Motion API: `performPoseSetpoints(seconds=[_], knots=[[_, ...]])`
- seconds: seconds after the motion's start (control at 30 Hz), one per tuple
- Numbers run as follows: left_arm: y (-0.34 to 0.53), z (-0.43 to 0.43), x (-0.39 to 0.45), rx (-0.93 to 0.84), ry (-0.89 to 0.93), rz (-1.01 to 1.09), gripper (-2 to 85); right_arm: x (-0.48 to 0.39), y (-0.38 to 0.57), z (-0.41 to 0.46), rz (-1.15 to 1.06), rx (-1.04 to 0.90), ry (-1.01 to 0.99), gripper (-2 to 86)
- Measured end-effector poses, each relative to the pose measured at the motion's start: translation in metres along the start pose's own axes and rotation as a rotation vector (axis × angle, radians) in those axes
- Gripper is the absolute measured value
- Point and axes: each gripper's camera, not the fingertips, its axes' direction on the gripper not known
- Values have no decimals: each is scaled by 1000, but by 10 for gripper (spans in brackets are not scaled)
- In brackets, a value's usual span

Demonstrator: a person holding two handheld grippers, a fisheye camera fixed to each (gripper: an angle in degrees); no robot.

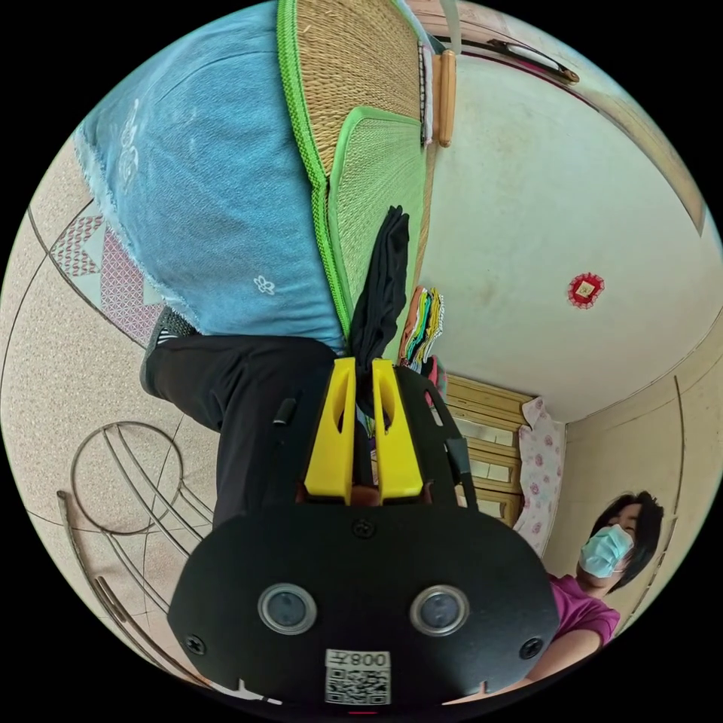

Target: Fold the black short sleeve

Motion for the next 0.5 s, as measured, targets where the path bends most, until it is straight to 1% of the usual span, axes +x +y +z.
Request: performPoseSetpoints(seconds=[0.27,0.5], knots=[[26,10,3,-20,24,7,39,-2,25,-10,23,10,-2,18],[47,16,17,-25,78,56,36,-27,49,-26,-26,13,-27,18]])
